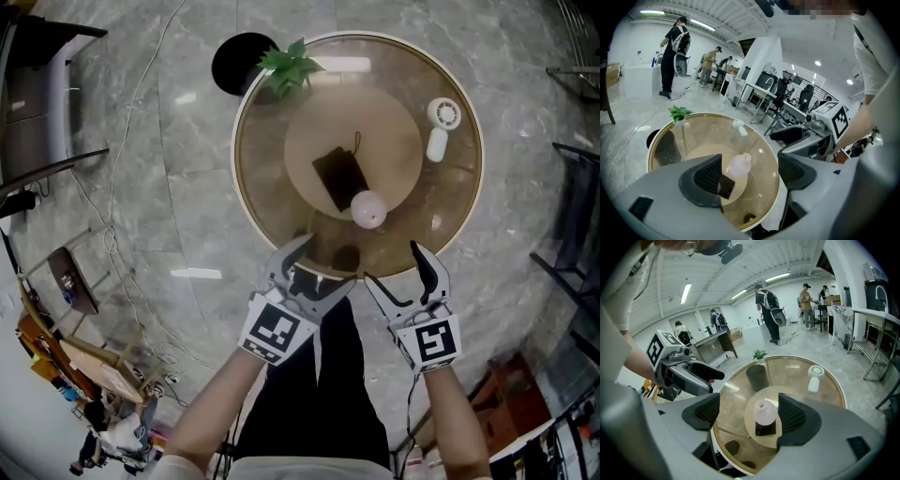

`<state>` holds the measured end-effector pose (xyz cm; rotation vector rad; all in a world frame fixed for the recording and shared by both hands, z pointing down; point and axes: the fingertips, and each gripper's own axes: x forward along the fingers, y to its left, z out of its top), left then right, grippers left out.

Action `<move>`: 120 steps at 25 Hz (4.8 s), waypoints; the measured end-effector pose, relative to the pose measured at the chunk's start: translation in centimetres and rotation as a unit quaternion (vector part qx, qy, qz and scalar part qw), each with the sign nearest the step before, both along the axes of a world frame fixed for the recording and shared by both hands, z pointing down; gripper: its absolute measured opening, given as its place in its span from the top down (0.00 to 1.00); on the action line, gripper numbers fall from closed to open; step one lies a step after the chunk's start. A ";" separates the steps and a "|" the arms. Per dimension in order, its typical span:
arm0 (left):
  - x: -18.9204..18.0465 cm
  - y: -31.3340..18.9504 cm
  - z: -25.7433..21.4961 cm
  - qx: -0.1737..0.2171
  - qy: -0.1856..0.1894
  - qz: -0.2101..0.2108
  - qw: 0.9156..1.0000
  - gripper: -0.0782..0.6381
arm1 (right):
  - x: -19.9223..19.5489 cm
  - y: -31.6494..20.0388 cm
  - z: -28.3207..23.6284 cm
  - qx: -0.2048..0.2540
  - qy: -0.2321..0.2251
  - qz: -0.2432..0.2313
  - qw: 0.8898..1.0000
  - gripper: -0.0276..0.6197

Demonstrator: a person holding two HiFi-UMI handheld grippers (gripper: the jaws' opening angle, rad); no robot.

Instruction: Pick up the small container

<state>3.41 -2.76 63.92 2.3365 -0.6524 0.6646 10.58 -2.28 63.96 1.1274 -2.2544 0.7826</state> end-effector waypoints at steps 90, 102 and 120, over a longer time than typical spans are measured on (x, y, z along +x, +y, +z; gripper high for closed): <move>4.7 -1.3 0.1 -0.452 0.532 -0.161 0.698 0.42 | -4.7 -0.1 -5.0 0.090 0.001 -0.082 0.993 0.73; 5.9 0.7 -12.6 -0.438 0.550 -0.167 0.692 0.42 | -3.7 1.8 -17.5 0.124 0.002 -0.142 0.982 0.73; 5.5 5.4 -30.1 -0.409 0.574 -0.186 0.684 0.43 | -4.1 6.5 -35.0 0.150 -0.028 -0.158 0.976 0.73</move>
